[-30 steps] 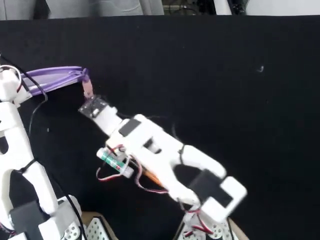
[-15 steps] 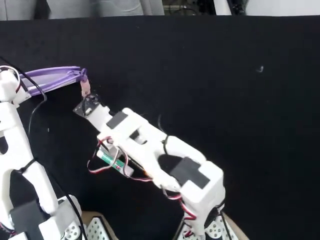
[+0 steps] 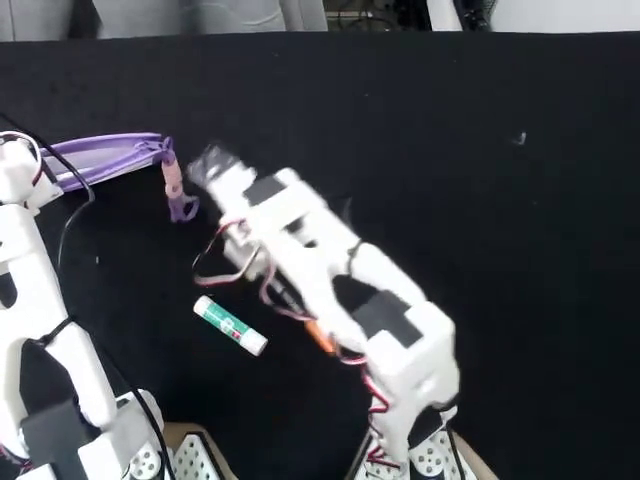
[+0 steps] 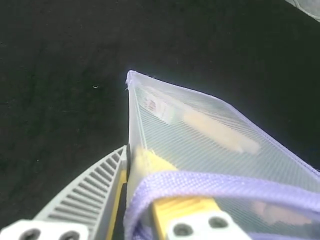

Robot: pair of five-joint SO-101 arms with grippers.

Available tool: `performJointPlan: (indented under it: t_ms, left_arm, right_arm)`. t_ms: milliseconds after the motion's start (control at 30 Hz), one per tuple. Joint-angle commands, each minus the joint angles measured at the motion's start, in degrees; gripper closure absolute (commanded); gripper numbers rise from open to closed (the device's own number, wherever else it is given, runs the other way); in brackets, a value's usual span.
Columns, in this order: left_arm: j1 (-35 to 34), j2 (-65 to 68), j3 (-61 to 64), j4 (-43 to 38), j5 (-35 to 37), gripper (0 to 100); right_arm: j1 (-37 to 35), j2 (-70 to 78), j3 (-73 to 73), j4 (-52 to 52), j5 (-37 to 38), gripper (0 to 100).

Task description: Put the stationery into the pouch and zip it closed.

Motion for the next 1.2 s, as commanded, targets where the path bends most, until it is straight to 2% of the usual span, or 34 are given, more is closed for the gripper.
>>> performJointPlan:
  t_ms: [0, 133, 267, 433, 633, 833, 1033, 1167]
  left_arm:
    - [4.5, -0.4, -6.9, 3.0, 0.1, 97]
    - [9.4, -0.4, -12.4, 8.7, 3.2, 97]
    - [14.5, -0.4, -16.7, 13.2, 3.3, 97]
    - [19.9, -0.3, -16.8, 14.9, 3.5, 97]
    - [24.9, 2.7, -17.6, 15.9, 3.7, 97]
    - [25.6, 7.9, -19.6, 16.2, 5.1, 97]
    - [25.9, 9.5, -19.8, 16.2, 5.3, 97]
    - [25.9, 9.7, -19.5, 16.1, 5.3, 97]
  right_arm:
    - [7.2, -14.2, -3.5, 1.1, -0.3, 98.8]
    - [11.3, -25.5, -3.5, 0.7, -0.4, 98.8]
    - [13.2, -35.4, -2.8, -2.7, -0.4, 98.8]
    - [13.7, -45.8, 2.9, -11.8, -0.4, 98.8]
    - [13.4, -58.3, 16.8, -27.8, -0.5, 98.7]
    - [13.4, -72.9, 35.4, -48.5, -3.7, 98.7]
    - [13.2, -84.4, 47.1, -60.8, -4.6, 98.7]
    - [10.1, -90.2, 53.8, -70.1, -10.8, 98.7]
